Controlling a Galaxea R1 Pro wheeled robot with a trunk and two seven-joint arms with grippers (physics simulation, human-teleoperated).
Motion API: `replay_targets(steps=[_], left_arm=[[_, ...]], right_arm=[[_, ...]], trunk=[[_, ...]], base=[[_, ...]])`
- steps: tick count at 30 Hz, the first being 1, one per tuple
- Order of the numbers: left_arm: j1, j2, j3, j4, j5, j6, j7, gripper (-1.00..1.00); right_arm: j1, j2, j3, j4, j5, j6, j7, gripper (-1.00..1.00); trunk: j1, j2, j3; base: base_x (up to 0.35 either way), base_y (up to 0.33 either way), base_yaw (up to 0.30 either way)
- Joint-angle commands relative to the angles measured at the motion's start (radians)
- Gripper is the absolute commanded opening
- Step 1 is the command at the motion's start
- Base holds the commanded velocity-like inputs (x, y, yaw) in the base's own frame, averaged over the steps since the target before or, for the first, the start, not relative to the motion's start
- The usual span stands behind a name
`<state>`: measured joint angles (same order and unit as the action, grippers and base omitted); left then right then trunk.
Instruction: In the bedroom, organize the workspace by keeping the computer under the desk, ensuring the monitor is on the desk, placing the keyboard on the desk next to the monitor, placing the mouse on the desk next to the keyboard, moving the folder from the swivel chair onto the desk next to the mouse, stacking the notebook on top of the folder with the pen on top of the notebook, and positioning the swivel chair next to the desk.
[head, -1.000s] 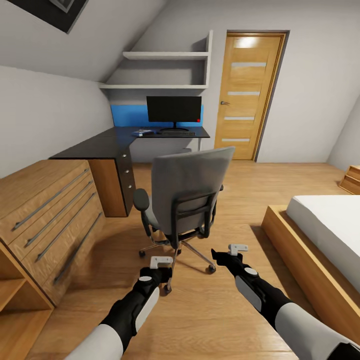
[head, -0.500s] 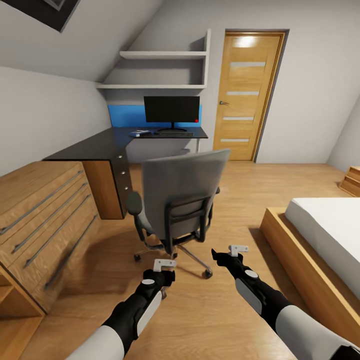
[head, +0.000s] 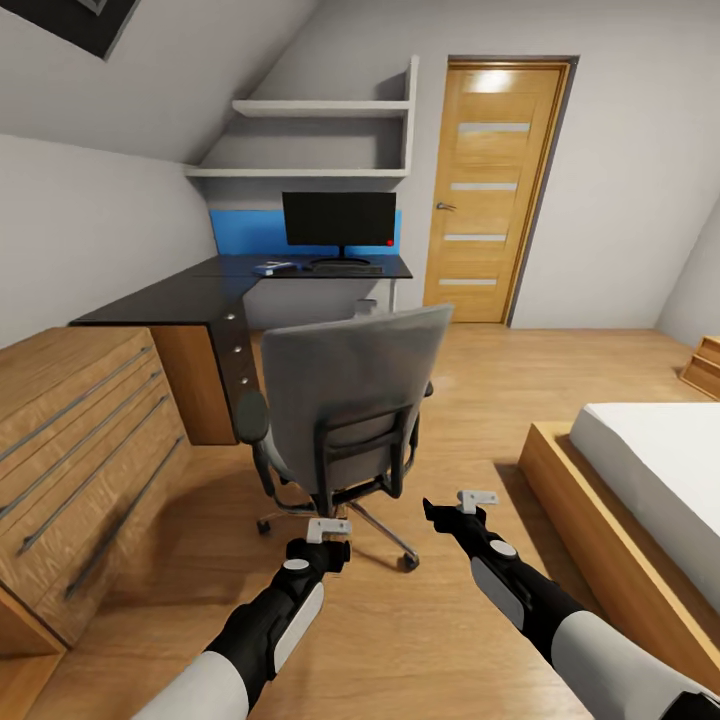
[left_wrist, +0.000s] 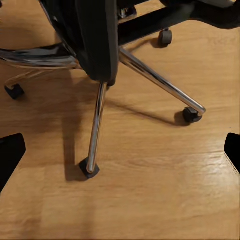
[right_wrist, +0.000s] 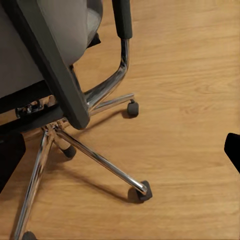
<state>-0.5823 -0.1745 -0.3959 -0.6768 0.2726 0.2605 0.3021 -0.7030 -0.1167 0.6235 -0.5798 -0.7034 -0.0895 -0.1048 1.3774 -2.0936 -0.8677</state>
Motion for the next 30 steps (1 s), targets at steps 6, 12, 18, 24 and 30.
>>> replay_targets(steps=[6, 12, 18, 24, 30], left_arm=[[-0.001, 0.000, -0.002, 0.000, 0.007, -0.094, 0.015, 1.00], [-0.001, 0.000, 0.000, 0.000, 0.007, -0.116, 0.017, 1.00], [-0.001, 0.000, 0.000, 0.000, 0.007, -0.119, 0.017, 1.00], [-0.001, 0.000, 0.000, 0.000, 0.007, -0.119, 0.017, 1.00], [-0.001, 0.000, 0.000, 0.000, 0.008, -0.119, 0.017, 1.00]], right_arm=[[-0.001, -0.001, 0.008, 0.000, -0.010, -0.005, -0.007, 1.00], [-0.001, -0.001, 0.009, 0.000, -0.011, -0.004, -0.007, 1.00], [-0.001, -0.001, 0.010, -0.001, -0.011, -0.004, -0.007, 1.00], [0.000, -0.001, 0.010, -0.002, -0.011, -0.004, -0.007, 1.00], [0.000, -0.001, 0.010, 0.000, -0.010, -0.004, -0.007, 1.00]], trunk=[[0.000, 0.000, -0.001], [0.000, 0.000, -0.001], [0.000, 0.000, -0.001], [0.000, 0.000, -0.001], [0.000, 0.000, -0.001]], base=[[0.133, -0.002, 0.000], [0.120, 0.000, 0.000], [0.130, 0.000, 0.000], [0.229, 0.000, 0.000], [0.028, 0.087, 0.000]])
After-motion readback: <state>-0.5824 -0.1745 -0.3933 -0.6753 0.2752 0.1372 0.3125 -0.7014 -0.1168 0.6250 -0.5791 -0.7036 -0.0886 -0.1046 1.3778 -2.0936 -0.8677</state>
